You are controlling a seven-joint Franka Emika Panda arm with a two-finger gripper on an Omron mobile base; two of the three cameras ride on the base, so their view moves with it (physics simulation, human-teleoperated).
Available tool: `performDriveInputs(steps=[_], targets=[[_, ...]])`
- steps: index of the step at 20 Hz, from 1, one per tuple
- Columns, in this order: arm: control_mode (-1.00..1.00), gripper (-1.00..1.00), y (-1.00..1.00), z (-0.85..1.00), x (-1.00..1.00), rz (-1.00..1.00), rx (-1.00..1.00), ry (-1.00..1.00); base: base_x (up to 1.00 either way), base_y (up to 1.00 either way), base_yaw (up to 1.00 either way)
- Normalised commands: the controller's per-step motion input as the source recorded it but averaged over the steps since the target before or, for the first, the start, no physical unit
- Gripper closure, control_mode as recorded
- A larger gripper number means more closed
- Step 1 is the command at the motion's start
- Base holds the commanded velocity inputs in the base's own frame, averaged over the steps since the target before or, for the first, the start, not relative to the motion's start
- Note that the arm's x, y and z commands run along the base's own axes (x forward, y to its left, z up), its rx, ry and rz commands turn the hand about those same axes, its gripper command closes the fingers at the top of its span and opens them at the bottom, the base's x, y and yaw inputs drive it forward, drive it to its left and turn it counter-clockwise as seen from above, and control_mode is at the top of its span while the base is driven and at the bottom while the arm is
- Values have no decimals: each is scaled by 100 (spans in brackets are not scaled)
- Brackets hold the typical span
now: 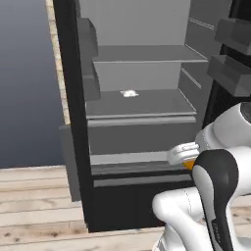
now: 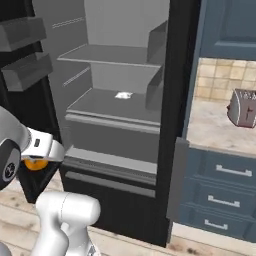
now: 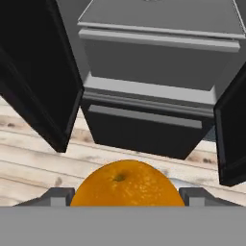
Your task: Pick the pear and orange from the fridge and place them on the plate next to the blender to make a fruit smoothie.
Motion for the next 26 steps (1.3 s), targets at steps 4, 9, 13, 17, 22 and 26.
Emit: performDriveInputs(steps=[4,9,13,17,22,26], targets=[[100,100,0,0,0,0,0,0,-100,22,49],[100,100,0,0,0,0,0,0,-60,64,54],[100,100,0,0,0,0,0,0,-2,87,60],[100,100,0,0,0,0,0,0,1,89,58],[100,100,0,0,0,0,0,0,10,74,59],[100,100,0,0,0,0,0,0,26,48,63]])
